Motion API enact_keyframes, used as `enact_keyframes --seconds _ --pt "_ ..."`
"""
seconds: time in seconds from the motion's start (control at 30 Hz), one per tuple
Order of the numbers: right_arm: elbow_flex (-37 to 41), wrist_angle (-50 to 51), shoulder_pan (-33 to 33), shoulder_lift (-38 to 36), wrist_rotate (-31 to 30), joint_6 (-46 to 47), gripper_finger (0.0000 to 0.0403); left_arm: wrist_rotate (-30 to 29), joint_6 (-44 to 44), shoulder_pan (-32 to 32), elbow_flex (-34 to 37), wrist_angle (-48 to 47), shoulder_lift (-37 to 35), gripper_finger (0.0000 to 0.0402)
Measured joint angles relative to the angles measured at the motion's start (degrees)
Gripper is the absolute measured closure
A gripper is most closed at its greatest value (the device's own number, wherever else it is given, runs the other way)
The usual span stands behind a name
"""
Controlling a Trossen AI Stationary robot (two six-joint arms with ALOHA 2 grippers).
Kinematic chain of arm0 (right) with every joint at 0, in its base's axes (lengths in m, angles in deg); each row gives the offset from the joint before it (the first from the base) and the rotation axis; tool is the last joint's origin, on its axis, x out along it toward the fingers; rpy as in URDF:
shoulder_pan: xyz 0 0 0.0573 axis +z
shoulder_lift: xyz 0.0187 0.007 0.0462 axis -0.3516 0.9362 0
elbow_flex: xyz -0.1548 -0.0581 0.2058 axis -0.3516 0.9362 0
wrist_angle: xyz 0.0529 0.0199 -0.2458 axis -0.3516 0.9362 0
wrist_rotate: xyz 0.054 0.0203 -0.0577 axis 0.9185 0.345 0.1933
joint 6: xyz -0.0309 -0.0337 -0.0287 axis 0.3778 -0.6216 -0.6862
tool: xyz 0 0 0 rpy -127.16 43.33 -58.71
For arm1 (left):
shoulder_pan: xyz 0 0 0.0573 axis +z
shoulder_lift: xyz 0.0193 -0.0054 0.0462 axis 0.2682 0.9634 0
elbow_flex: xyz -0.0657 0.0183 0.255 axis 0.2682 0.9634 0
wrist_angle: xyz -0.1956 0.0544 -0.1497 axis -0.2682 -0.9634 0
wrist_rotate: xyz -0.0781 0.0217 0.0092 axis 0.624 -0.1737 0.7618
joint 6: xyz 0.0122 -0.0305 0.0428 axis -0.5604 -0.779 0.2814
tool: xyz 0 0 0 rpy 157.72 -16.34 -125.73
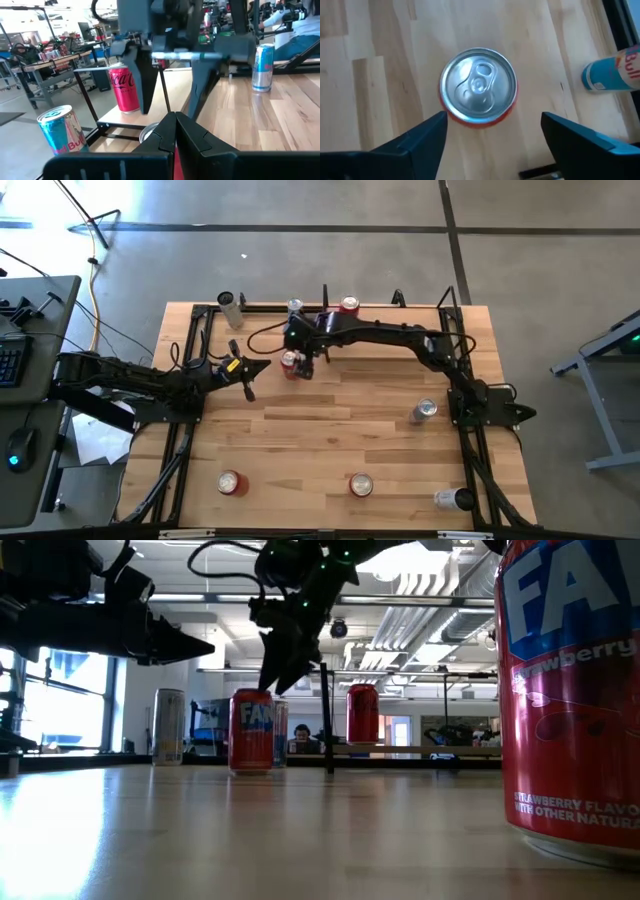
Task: Place canned beverage on shelf
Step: Put the top red soda can on the shelf
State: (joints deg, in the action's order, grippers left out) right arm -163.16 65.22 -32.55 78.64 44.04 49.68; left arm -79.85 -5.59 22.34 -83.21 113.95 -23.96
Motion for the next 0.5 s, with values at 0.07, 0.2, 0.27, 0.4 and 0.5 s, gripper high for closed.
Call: enact_keyframes --seconds 0.07,0.2,0.27,0.4,0.5 --pt "0.0 -1.4 0.0 0.7 0.1 -0.1 0.0090 0.0 0.0 0.0 0.0 -0.1 0.0 0.0401" --pt "0.0 -3.8 0.0 1.3 0.1 -1.0 0.0089 0.0 0.0 0.0 0.0 -0.1 0.0 0.0401" --pt "0.0 -4.7 0.0 1.4 0.3 -1.5 0.0089 0.0 0.1 0.0 0.0 -0.1 0.0 0.0401" --pt "0.0 -6.4 0.0 1.6 1.9 -1.9 0.0089 0.0 0.1 0.0 0.0 -0.1 0.0 0.0401" --pt "0.0 -7.8 -0.1 2.1 1.9 -2.0 0.0089 0.0 0.1 0.0 0.0 -0.1 0.0 0.0401"
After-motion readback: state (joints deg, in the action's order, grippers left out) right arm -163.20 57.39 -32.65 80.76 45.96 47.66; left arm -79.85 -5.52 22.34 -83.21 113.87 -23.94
